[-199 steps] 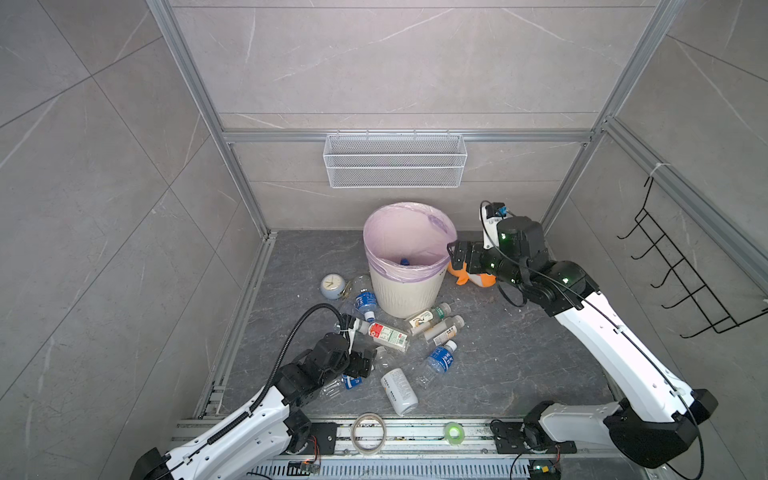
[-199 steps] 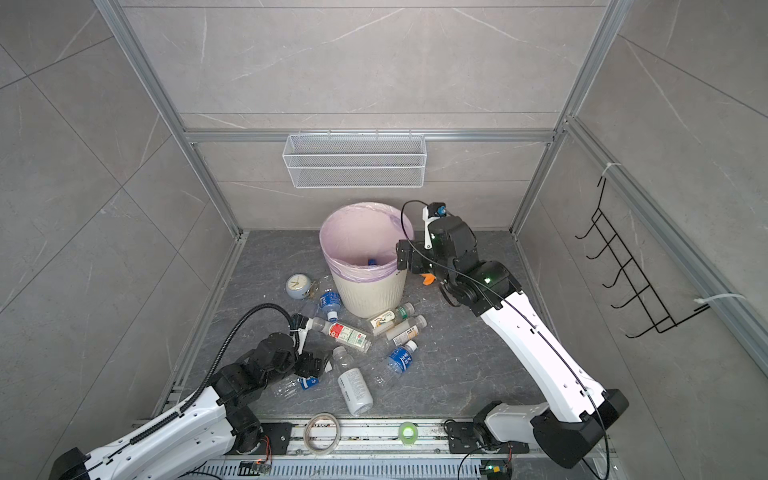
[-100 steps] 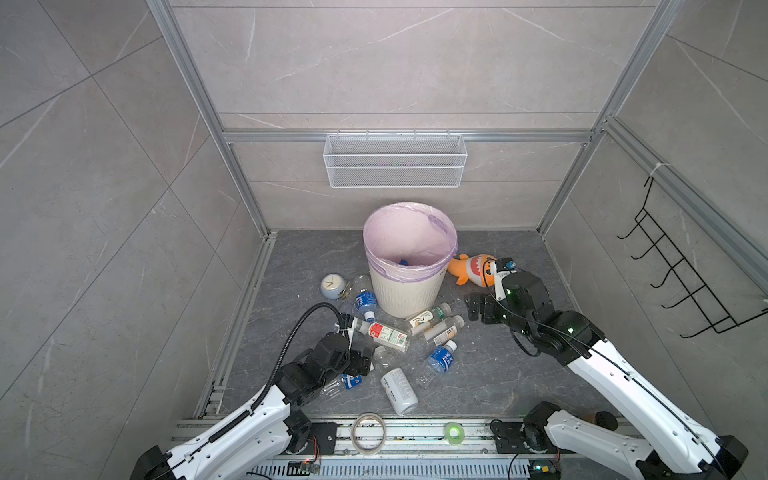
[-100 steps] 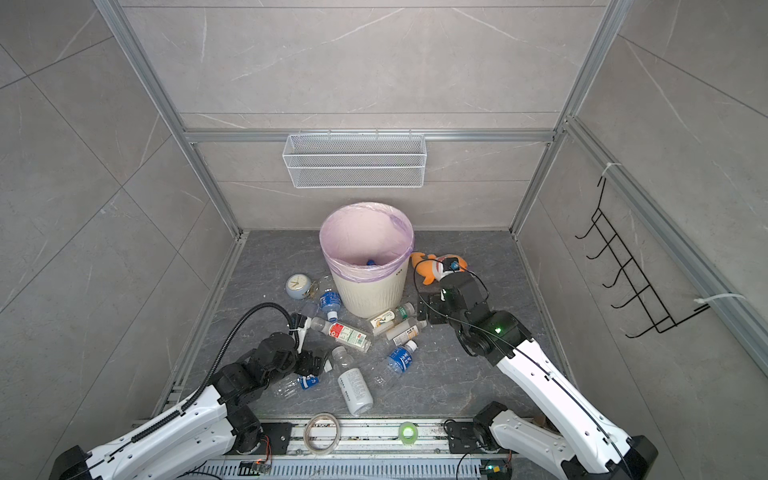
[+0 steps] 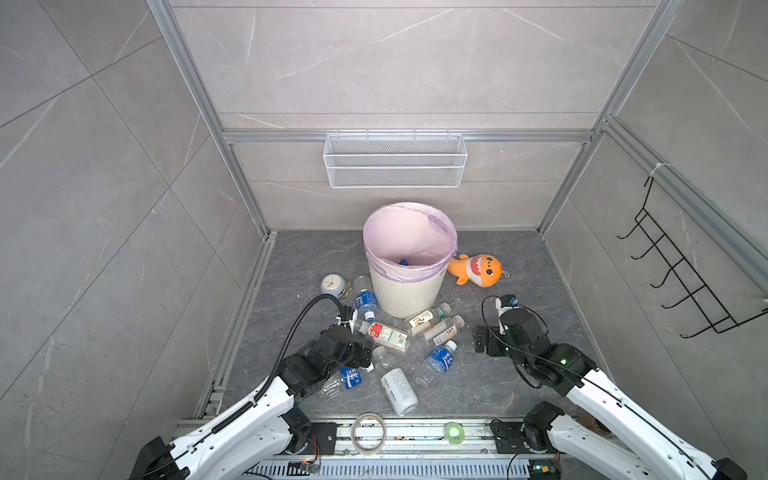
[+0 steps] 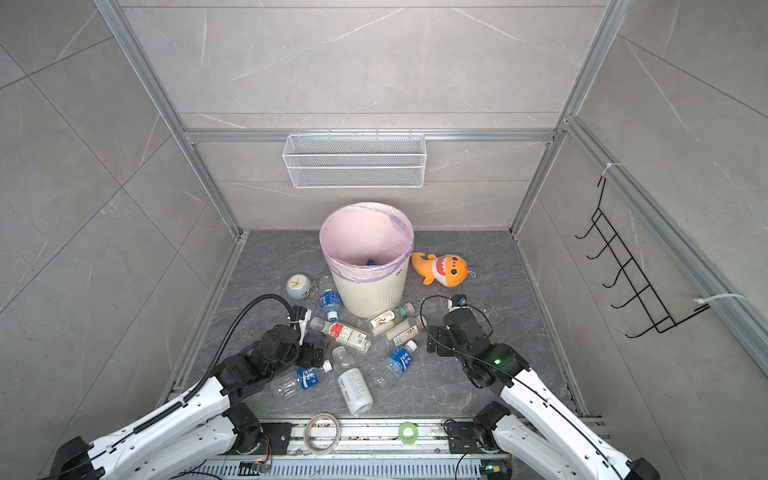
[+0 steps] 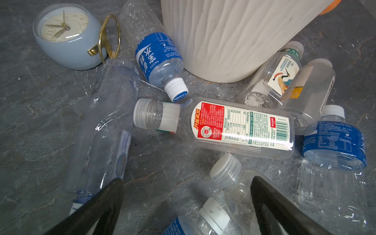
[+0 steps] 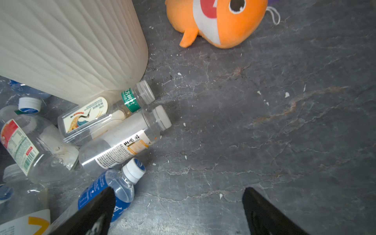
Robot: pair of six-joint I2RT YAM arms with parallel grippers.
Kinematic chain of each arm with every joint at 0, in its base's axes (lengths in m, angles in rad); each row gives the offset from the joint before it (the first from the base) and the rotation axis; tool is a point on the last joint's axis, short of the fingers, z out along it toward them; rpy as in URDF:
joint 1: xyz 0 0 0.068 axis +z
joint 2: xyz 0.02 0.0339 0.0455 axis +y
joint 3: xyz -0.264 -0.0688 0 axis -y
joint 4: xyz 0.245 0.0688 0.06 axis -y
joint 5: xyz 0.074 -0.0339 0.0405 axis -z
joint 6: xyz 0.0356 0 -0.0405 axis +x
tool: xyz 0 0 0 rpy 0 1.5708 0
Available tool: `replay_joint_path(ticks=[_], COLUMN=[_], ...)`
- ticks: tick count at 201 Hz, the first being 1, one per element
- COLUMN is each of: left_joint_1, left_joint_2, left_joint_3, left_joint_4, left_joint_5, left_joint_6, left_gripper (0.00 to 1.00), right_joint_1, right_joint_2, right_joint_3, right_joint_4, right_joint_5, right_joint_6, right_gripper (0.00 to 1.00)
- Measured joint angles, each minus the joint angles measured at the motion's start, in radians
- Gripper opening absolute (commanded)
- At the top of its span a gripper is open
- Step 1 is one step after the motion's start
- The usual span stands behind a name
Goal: Throw the plastic bottles in the bin
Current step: 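Lower the left gripper onto the crushed clear bottle while the right gripper hovers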
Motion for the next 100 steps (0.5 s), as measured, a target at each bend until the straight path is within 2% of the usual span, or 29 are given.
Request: replay_joint_path(ticks=[60,100], left_joint_1=[0.022,0.113], left_joint_2=[-0.001,0.023], left_joint_3=[0.006,0.024], left_joint_4=[-0.044,-0.068], left_joint_5=[-0.039,-0.055], left_joint_6=[-0.001,-0.032], left_gripper=[0.99,0.98], right_joint_1=[0.0,0.0], right_joint_2=[-0.019,0.015], right_joint_3=[-0.095,-0.128], right_joint_4=[0.108,0.153], right_joint_5=[-0.02,-0.026], right_joint_6=[0.006,0.01], right_gripper=[1.0,1.0])
